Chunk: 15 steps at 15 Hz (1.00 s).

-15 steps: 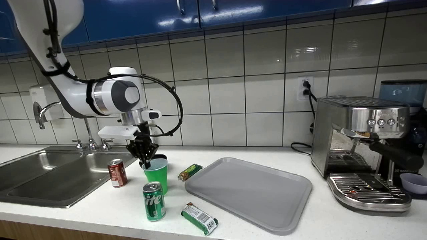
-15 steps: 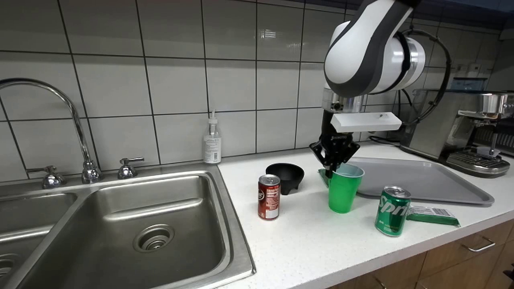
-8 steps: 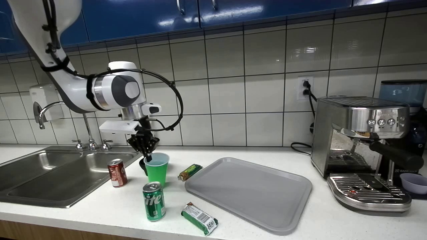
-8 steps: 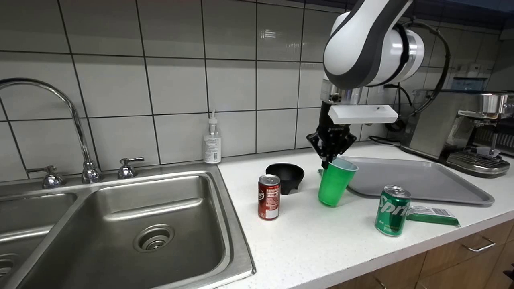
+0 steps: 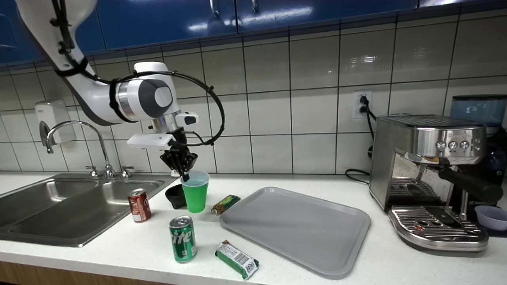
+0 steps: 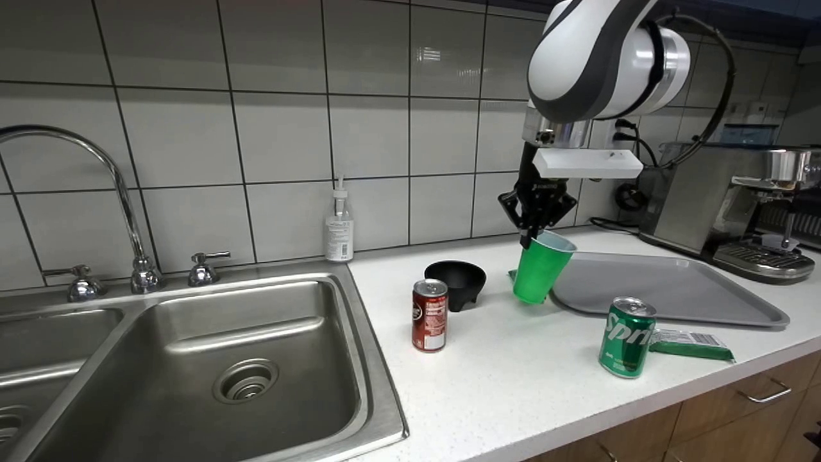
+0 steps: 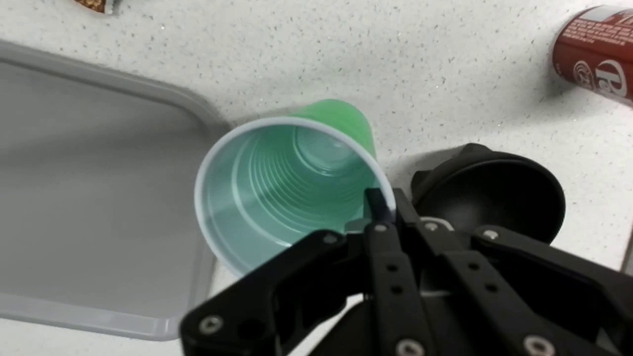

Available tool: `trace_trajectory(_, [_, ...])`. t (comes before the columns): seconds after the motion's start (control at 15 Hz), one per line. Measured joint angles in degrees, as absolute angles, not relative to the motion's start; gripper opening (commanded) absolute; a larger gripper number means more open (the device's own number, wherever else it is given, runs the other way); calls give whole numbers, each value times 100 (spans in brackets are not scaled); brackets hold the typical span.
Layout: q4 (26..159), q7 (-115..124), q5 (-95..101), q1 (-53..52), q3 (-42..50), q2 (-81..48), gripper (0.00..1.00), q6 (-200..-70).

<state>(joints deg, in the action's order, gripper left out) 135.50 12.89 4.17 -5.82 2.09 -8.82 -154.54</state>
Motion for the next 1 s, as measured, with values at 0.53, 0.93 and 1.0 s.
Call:
trace_trajectory(0.53, [13461,1317,752,-317,600,-793,1,-15520])
trace_trajectory(0.93, [13368,1390,1075,-128,884,-795,1,-15537])
trace_trajectory(1.0, [13348,1419,1122,-97,927,-798,1,-15537])
